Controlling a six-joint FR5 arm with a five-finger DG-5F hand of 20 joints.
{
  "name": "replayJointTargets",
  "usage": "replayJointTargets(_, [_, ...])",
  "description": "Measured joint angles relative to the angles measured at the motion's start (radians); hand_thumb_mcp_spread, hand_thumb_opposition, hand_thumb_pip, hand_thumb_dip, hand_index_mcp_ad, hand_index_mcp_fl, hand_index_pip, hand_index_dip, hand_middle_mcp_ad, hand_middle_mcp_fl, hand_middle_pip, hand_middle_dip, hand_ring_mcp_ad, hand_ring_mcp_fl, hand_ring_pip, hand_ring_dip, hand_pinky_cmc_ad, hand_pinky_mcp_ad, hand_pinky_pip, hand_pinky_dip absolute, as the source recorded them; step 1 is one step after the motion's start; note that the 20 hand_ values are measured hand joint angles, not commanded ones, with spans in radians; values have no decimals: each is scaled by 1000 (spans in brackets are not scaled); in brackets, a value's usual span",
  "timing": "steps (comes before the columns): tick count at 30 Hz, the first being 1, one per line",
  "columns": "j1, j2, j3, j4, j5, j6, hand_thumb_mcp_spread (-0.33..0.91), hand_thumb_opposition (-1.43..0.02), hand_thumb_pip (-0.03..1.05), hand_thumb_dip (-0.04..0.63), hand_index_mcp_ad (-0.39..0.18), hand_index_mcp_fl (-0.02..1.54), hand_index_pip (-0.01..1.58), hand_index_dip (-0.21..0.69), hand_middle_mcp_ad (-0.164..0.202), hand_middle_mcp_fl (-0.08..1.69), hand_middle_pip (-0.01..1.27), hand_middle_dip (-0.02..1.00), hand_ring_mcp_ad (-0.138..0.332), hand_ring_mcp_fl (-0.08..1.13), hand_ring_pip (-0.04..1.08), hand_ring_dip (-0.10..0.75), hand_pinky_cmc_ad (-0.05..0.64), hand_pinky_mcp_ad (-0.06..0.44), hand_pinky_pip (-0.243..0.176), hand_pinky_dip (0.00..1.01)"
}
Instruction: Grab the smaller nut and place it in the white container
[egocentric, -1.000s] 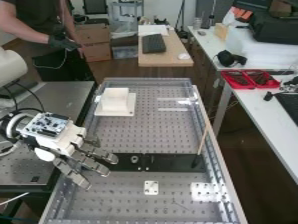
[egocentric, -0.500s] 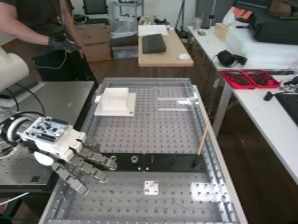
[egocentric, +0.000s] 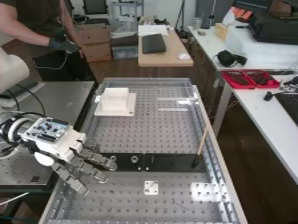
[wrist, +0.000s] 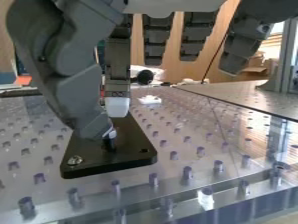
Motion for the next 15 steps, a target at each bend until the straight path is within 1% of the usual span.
replayJointTargets(15, [-2,-12,1,13,-8,-44,374,-850,728,267,-154,38,1494,367,12,10,126,206,117,0,84,75,379,290,-61,136])
